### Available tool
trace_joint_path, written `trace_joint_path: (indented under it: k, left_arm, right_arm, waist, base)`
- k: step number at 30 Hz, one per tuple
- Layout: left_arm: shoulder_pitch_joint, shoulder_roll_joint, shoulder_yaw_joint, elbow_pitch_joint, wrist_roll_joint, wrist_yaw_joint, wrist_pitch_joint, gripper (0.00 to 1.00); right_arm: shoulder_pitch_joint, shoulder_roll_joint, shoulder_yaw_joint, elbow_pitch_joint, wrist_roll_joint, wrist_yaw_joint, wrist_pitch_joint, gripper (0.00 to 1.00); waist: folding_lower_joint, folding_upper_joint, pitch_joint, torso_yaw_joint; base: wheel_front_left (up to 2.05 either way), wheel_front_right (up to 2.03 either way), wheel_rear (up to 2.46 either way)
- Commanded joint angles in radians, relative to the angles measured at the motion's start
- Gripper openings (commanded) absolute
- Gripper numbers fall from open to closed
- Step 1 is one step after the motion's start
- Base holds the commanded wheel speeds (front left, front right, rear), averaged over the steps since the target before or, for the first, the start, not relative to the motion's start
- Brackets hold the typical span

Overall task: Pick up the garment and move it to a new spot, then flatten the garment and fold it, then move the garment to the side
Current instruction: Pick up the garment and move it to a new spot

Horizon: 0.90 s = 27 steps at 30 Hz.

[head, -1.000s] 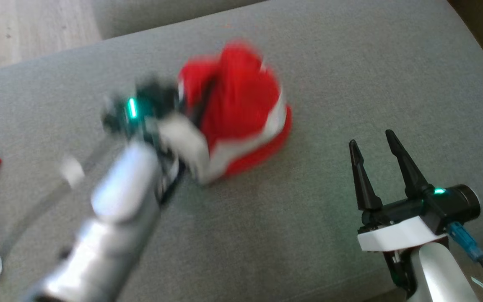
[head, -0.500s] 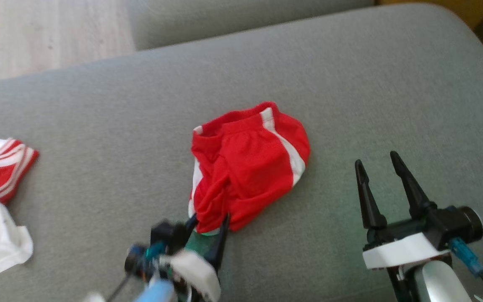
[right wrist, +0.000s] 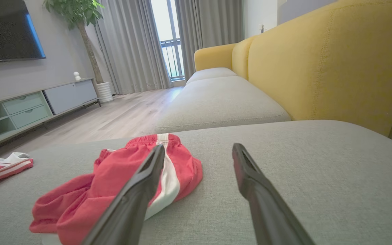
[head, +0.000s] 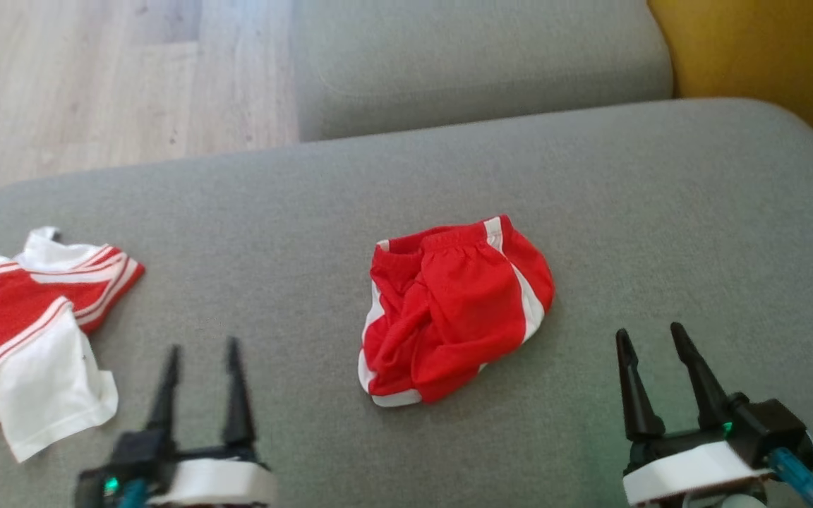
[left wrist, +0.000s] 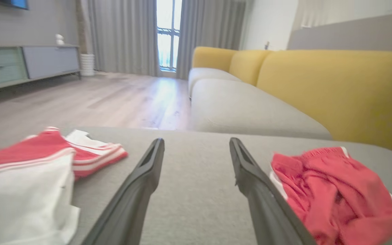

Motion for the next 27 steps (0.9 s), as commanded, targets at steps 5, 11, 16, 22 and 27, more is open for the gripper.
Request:
trace_joint_path:
  k: [5, 11, 16, 22, 27]
  left_arm:
    - [0.069, -0.030, 0.155, -0.140, 0.078, -0.029, -0.012, 1.00]
    - [0.176, -0.075, 0.215, -0.138, 0.173, -0.128, -0.012, 1.00]
    - [0.220, -0.102, 0.224, -0.137, 0.265, -0.167, -0.012, 1.00]
    - [0.232, -0.121, 0.251, -0.147, 0.285, -0.187, -0.012, 1.00]
    - [0.233, -0.128, 0.270, -0.146, 0.294, -0.198, -0.012, 1.00]
  right_arm:
    - [-0.008, -0.004, 0.039, -0.018, -0.020, -0.001, -0.003, 1.00]
    - [0.032, -0.004, 0.048, -0.008, -0.035, -0.001, -0.003, 1.00]
    - [0.054, -0.004, 0.059, 0.000, -0.046, -0.001, -0.003, 1.00]
    - [0.054, -0.004, 0.070, -0.003, -0.049, -0.001, -0.003, 1.00]
    - [0.056, -0.008, 0.072, -0.002, -0.046, -0.001, -0.003, 1.00]
  waist:
    - [0.0002, -0.0001, -0.022, 0.018]
    - [0.0002, -0.0001, -0.039, 0.020]
    - [0.0002, -0.0001, -0.056, 0.015]
    - [0.0002, -0.0001, -0.067, 0.011]
    - [0.0002, -0.0001, -0.073, 0.013]
  base:
    - [0.00, 0.00, 0.00]
    - [0.00, 0.00, 0.00]
    - [0.00, 0.00, 0.00]
    - [0.00, 0.00, 0.00]
    - [0.00, 0.00, 0.00]
